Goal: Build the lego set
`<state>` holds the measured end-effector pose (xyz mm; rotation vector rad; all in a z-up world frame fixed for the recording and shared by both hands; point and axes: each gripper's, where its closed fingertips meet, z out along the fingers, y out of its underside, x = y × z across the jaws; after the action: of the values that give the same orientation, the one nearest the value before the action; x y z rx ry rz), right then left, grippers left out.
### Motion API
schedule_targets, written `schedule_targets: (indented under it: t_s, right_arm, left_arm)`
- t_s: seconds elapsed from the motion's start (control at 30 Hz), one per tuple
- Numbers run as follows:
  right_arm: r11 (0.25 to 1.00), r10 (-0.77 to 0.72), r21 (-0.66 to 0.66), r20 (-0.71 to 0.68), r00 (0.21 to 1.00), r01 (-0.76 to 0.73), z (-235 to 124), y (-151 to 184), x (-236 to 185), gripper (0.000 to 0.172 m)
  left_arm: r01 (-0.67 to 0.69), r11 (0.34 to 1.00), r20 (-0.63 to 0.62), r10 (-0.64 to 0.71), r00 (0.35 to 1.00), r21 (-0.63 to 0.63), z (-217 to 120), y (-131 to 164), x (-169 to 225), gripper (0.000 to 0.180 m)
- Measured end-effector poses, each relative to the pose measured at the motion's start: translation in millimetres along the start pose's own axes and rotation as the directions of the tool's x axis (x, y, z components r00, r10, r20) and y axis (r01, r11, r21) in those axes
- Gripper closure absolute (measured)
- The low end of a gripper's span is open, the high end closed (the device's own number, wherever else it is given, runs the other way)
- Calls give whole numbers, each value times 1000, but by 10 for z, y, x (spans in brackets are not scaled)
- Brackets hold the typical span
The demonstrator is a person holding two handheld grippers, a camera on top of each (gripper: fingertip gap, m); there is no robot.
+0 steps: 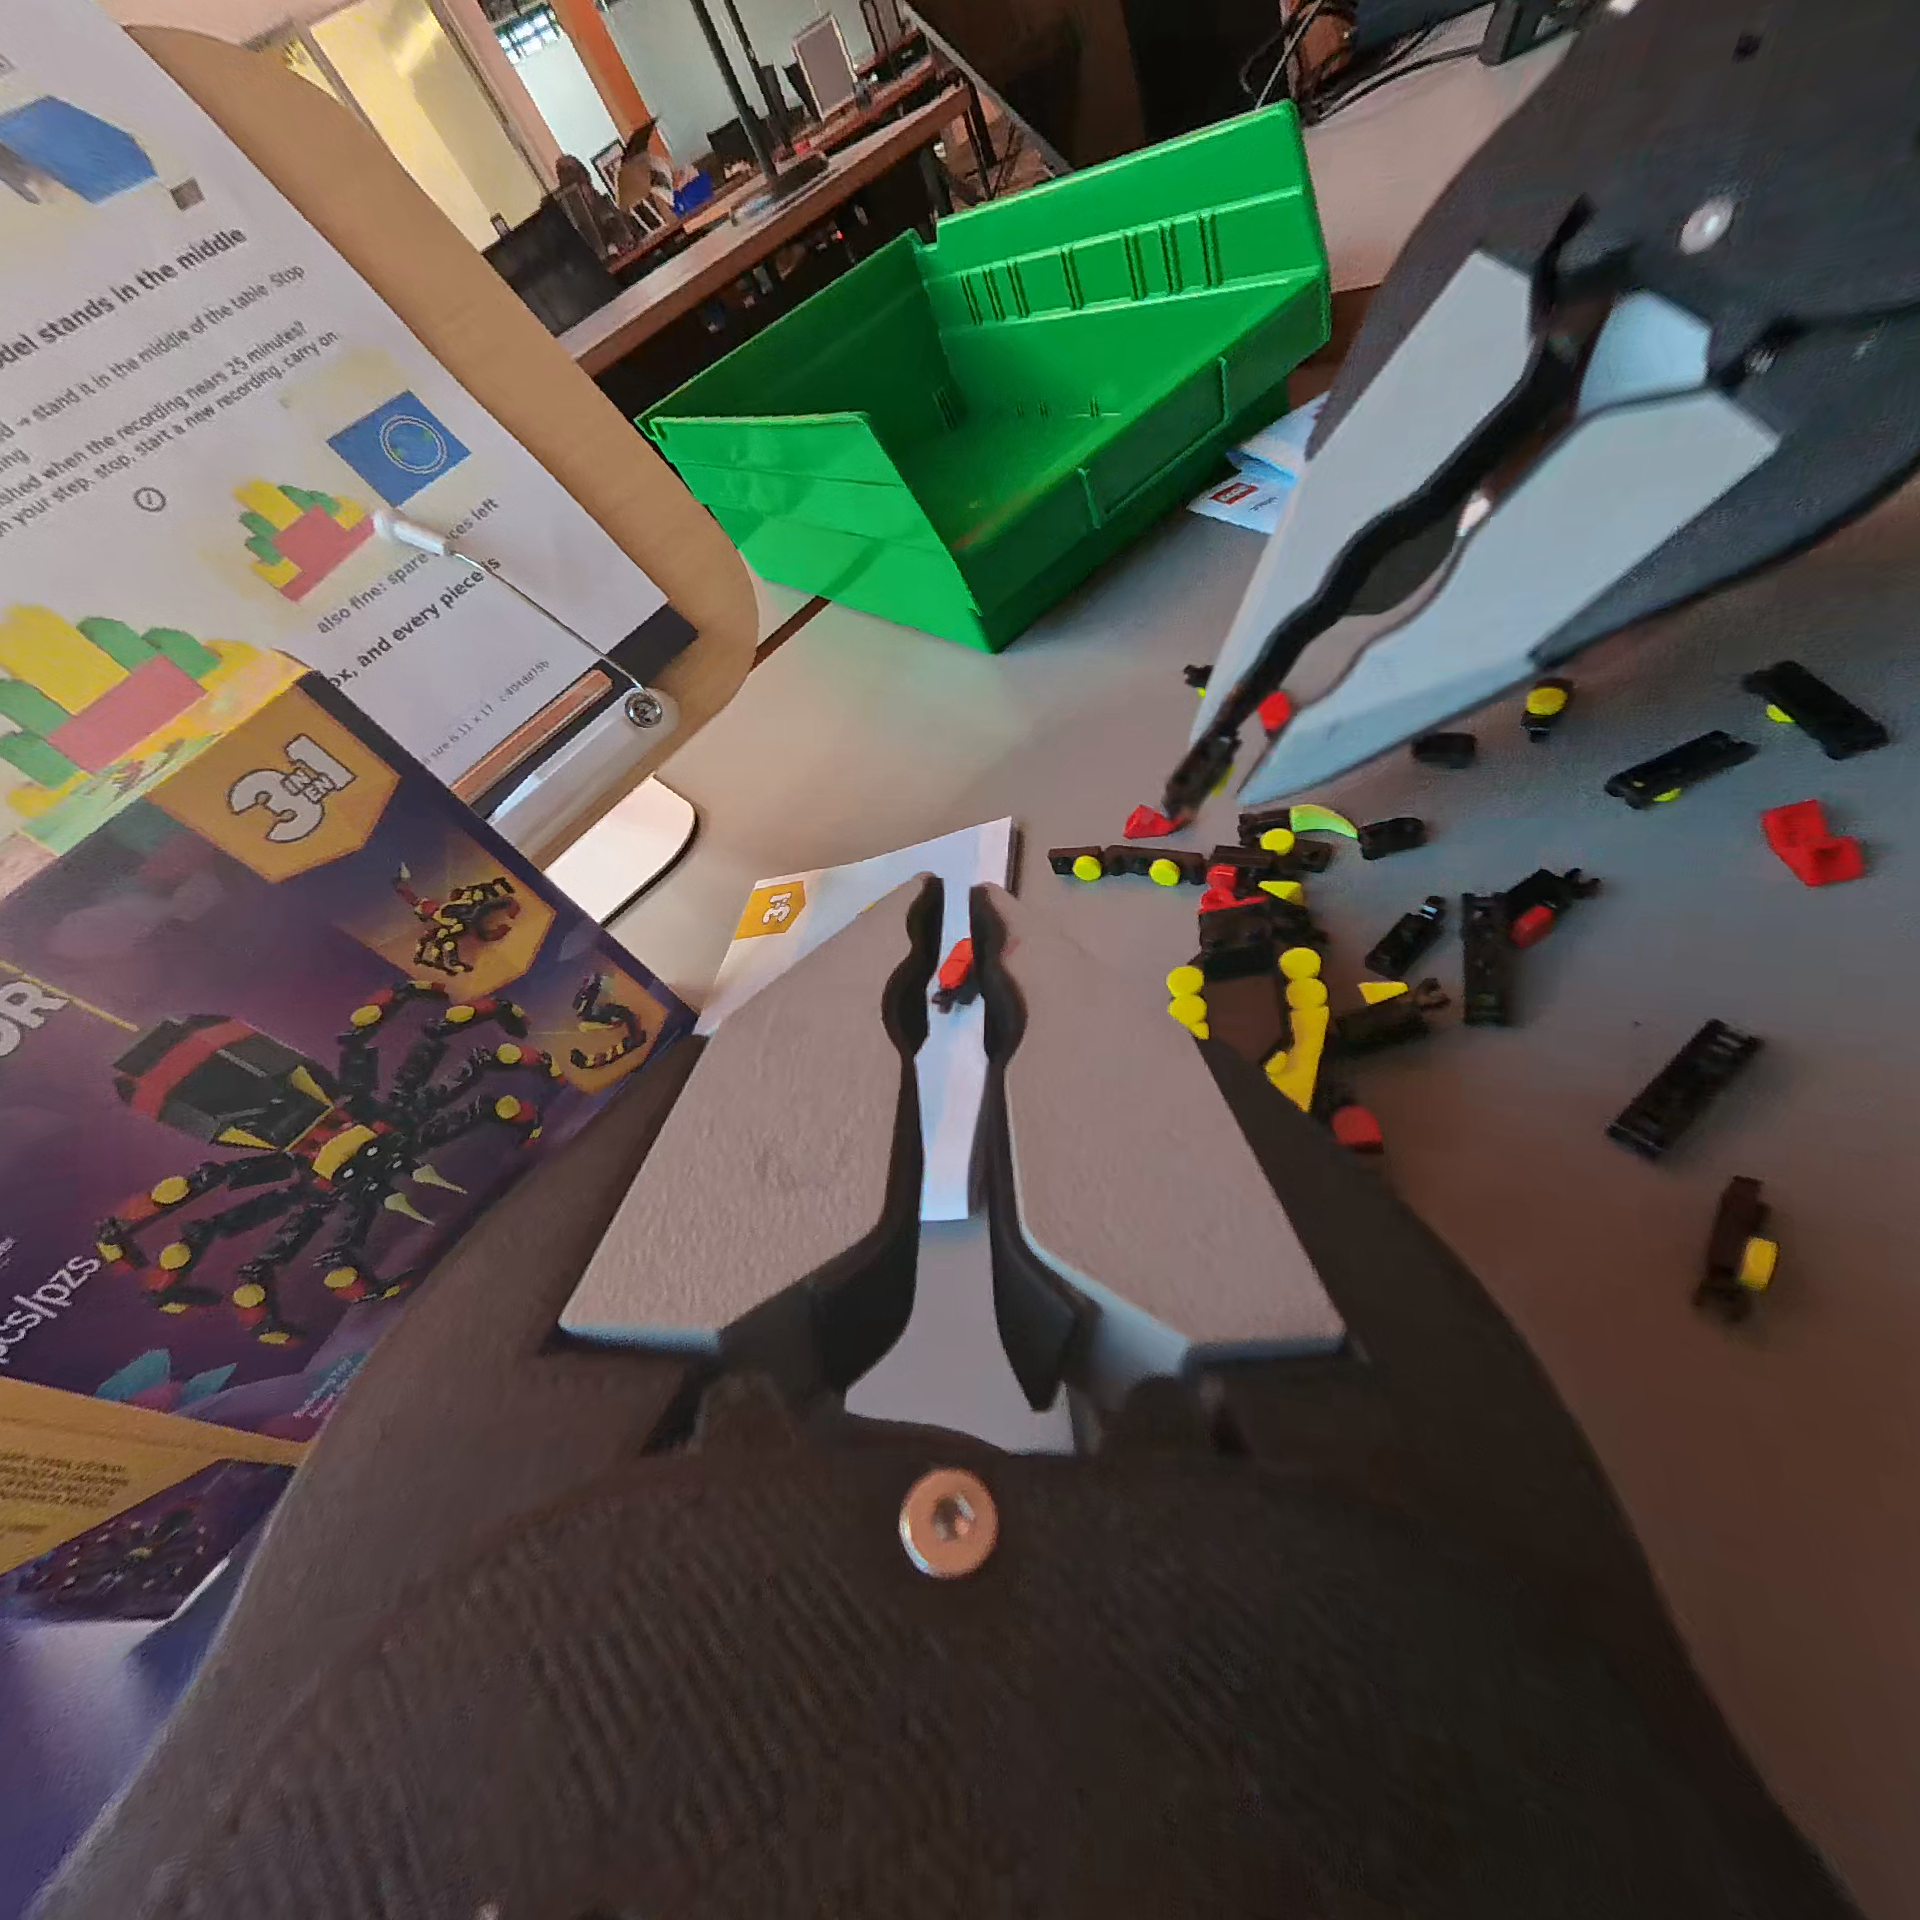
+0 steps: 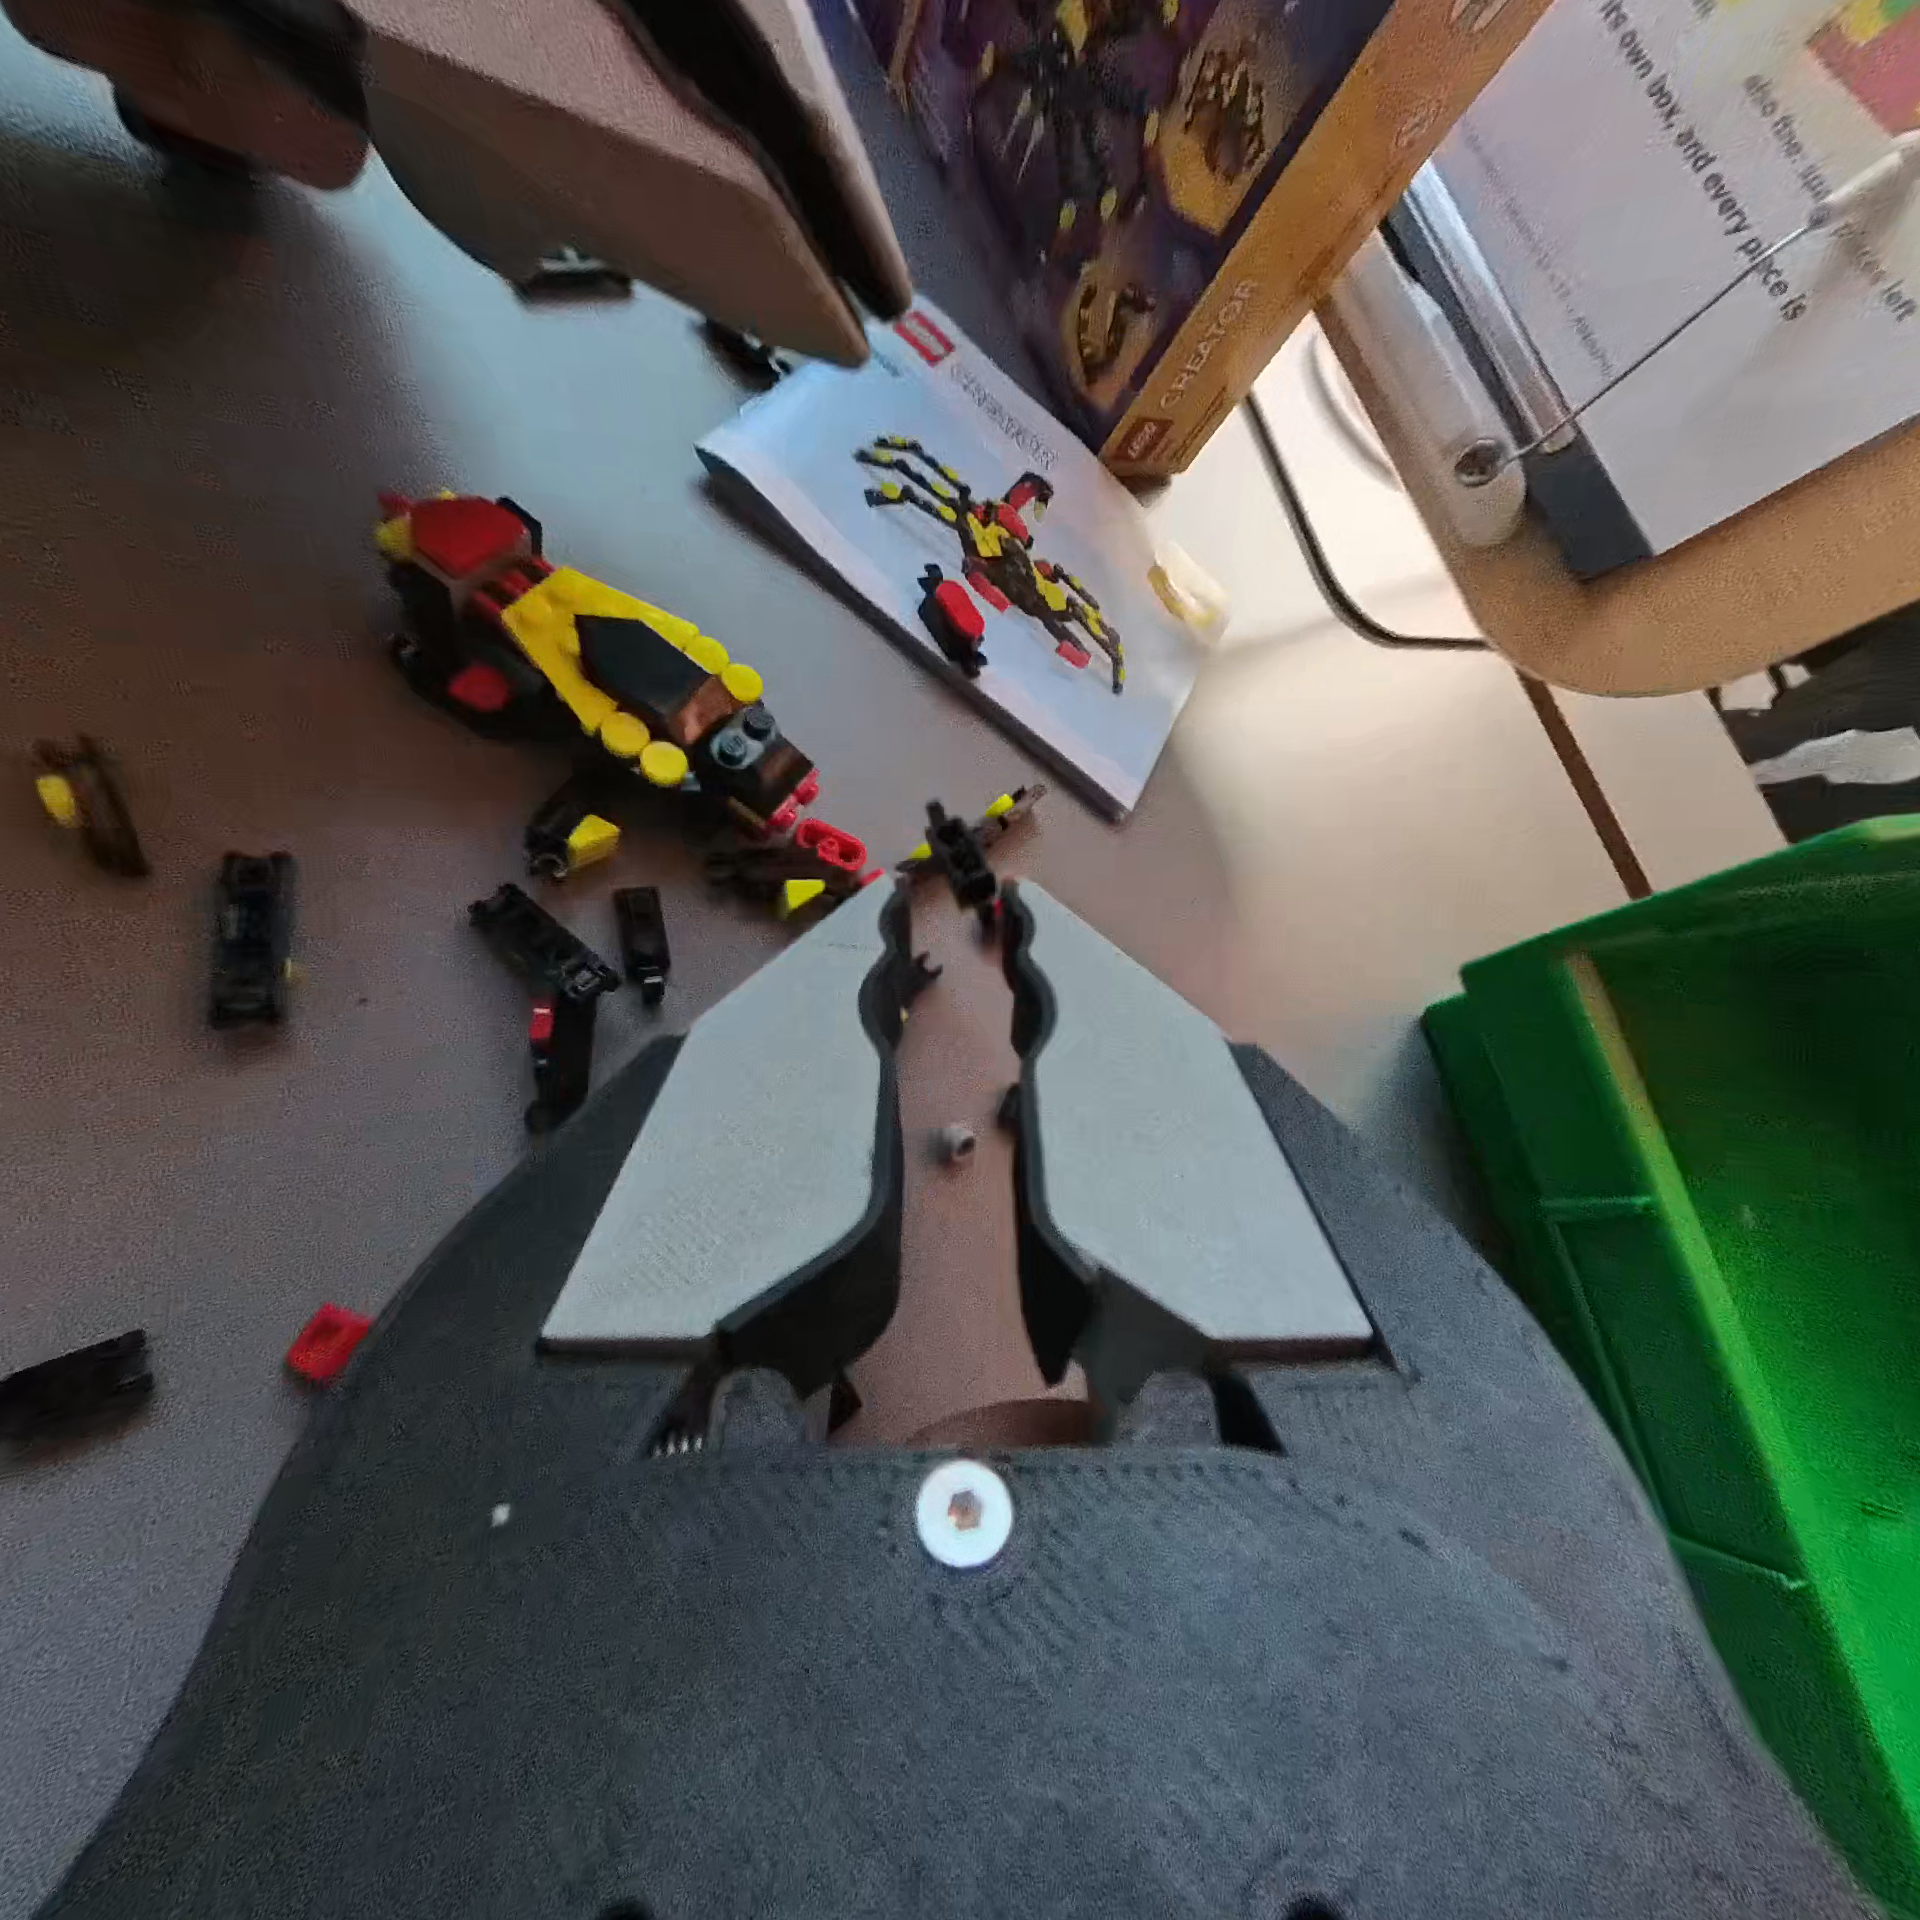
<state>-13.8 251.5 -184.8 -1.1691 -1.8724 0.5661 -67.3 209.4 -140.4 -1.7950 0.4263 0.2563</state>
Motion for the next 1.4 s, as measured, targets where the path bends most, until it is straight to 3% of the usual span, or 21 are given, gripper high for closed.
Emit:
schedule_targets:
  t_s: [0.13, 0.37, 0.57, 0.73, 0.9, 1.0, 1.07, 1.2, 1.3, 1.4]
  right_arm:
    - [999, 10, -31, -14, 1000, -11, 23, 71, 31, 151]
    - [976, 186, 133, -92, 978, -173, -59, -4, 367, 150]
    - [963, 189, 242, -287, 939, -119, -262, -23, 669, 155]
    - [945, 190, 326, -456, 870, -35, -554, -12, 845, 160]
    - [956, 85, 265, -662, 745, 126, -869, -3, 862, 172]
    - [979, 26, 161, -701, 713, 123, -888, 97, 781, 172]
    - [993, -18, 60, -761, 648, 98, -981, 221, 783, 169]
    - [999, -51, -50, -789, 613, 20, -1135, 418, 608, 169]
    - [996, -31, -75, -791, 611, -47, -1264, 534, 461, 168]
    - [987, -51, -130, -806, 590, -93, -1393, 648, 359, 167]
  left_arm:
    - [18, 999, 3, -18, 1000, -30, 9, 56, -48, 174]
    - [1, 999, 53, 0, 999, -37, 17, 111, -209, 164]
    - [-20, 999, 167, 15, 986, 28, -43, 97, -498, 166]
    - [11, 986, 276, -58, 959, 169, -240, -23, -701, 175]
    - [-64, 966, 359, -31, 933, 250, -413, -114, -700, 180]
    - [1, 973, 351, -84, 933, 230, -482, -86, -645, 180]
    - [55, 973, 373, -138, 917, 224, -585, -69, -607, 180]
    - [75, 987, 350, -122, 929, 145, -756, -30, -297, 180]
    - [34, 999, 353, -46, 934, 39, -864, 59, -107, 180]
    - [97, 991, 329, -62, 942, -90, -917, 260, -41, 177]
